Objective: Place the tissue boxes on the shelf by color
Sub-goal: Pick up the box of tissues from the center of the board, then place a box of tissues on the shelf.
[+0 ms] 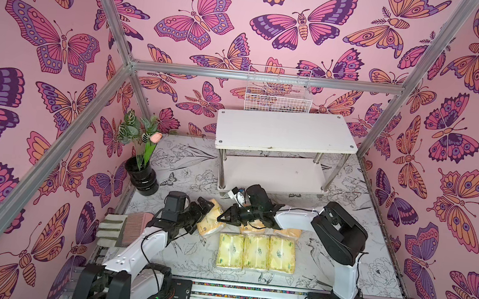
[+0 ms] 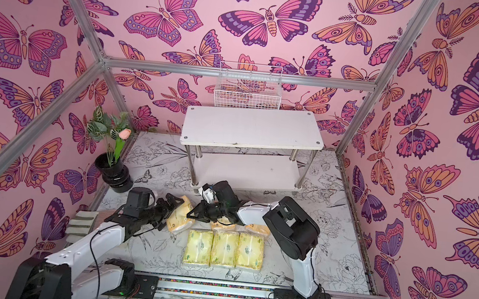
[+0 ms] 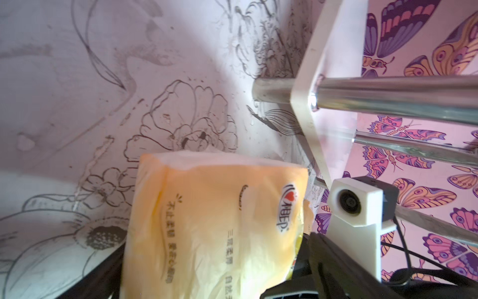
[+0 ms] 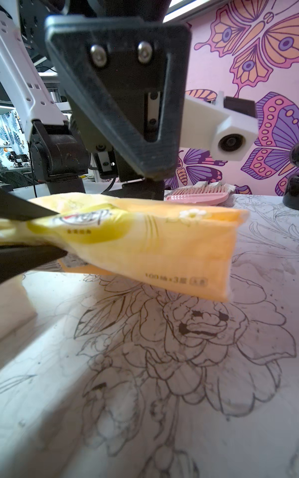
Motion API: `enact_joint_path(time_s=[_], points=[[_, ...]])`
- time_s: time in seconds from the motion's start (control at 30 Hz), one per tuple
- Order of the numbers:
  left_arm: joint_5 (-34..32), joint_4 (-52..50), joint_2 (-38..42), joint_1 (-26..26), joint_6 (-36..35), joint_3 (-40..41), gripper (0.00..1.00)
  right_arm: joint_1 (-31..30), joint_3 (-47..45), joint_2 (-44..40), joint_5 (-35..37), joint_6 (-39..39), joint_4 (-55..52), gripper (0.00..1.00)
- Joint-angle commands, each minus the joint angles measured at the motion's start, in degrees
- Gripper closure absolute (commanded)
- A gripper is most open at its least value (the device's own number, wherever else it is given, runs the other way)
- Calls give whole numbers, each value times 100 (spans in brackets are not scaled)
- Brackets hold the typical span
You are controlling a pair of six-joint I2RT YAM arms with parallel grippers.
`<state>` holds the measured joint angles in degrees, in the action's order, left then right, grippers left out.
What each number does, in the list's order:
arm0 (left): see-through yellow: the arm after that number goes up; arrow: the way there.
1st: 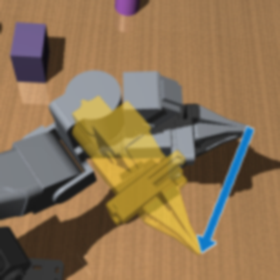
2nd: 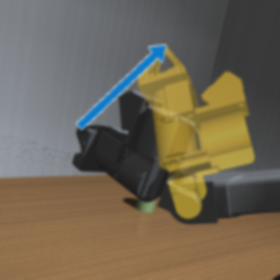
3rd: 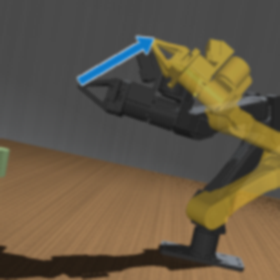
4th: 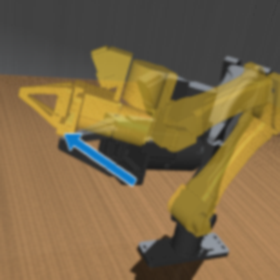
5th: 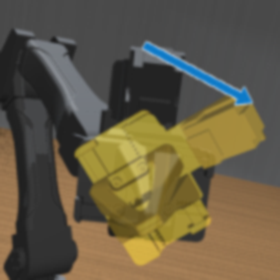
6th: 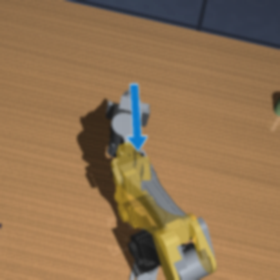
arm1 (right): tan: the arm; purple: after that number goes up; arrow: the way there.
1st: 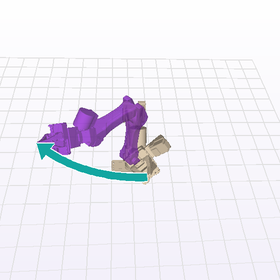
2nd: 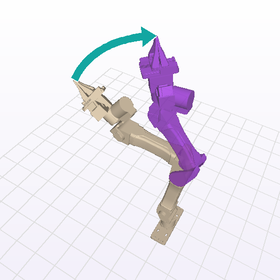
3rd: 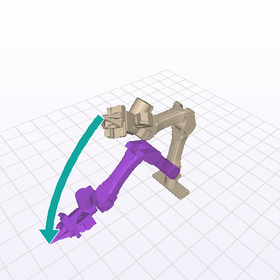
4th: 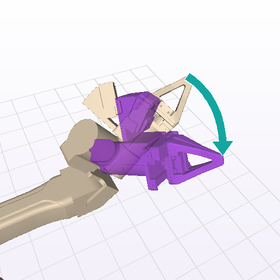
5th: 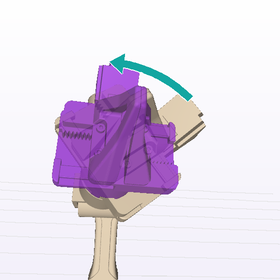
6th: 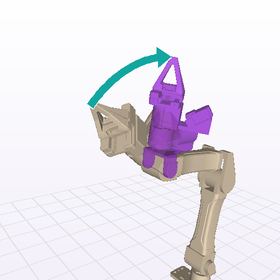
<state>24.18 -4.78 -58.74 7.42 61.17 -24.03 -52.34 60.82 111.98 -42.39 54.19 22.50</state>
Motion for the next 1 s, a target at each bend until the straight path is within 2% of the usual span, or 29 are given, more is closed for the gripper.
enact_joint_path(time_s=[0.0,0.13,0.27,0.47,0.67,0.97], points=[[-163,-584,358,-25,-382,-463,1,91,-176,-610,-45,-2,35,94],[-407,-957,581,-23,-593,-777,0,396,-554,-1191,49,-30,-96,97],[-533,-1295,675,-30,-844,-1035,0,990,-944,-1749,122,-103,-276,97],[-450,-1495,645,-29,-1091,-1200,0,1872,-985,-1989,239,-246,-515,97],[-377,-1604,559,-8,-1209,-1200,0,2266,-396,-1230,344,-116,-283,97],[-294,-1658,395,159,-1377,-1222,1,2293,726,63,495,100,-123,95]])
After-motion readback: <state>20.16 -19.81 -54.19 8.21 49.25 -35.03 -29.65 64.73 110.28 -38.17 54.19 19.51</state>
